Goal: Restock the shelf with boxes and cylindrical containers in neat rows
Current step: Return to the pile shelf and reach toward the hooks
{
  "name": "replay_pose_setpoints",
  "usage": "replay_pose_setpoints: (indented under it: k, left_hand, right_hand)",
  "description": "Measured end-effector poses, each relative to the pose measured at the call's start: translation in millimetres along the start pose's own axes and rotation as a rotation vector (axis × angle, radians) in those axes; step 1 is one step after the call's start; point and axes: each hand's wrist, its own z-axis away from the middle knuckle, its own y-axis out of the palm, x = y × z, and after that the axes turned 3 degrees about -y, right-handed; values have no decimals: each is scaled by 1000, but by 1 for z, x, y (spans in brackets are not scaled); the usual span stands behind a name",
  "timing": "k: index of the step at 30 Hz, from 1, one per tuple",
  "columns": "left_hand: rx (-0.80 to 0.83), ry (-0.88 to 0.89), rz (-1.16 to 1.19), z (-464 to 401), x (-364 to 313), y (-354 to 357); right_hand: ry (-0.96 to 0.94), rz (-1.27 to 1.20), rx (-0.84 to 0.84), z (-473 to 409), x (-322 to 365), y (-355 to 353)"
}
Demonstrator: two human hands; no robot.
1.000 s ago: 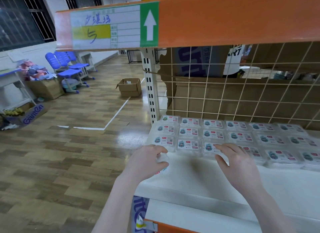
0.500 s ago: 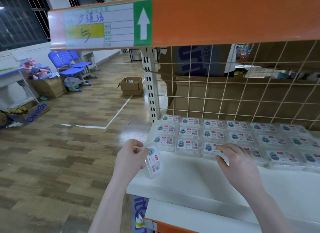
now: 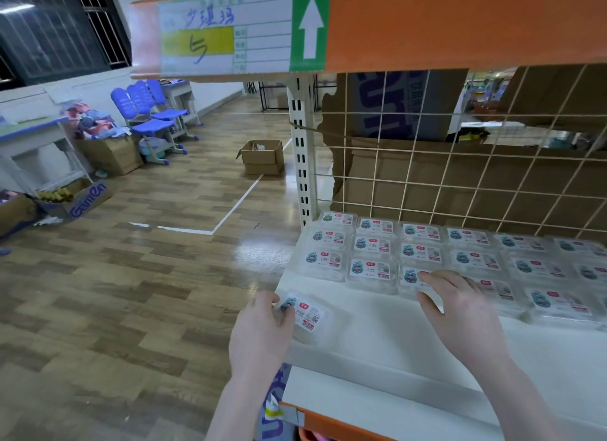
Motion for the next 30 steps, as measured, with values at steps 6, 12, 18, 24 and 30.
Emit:
replay_pose_setpoints:
  k: [6,12,18,24,30]
  left_hand:
    - [-24,102,-16,9,-5,0]
    - [50,176,-155,16,-9,0]
    - [104,170,-220,17,-11,1]
    - [32,96,-243,9,-25,15]
    - [-16,68,-231,-1,-38,30]
  right_hand:
    - [-5,-22,16,1,0,-1]
    - [-13,-40,23,-2,1,-3]
    - [-46,-35,-5,-3,2,-4]
    - [-60,-56,-21,-2,2,-4]
    - [-40,-53,9,5,-9,-6]
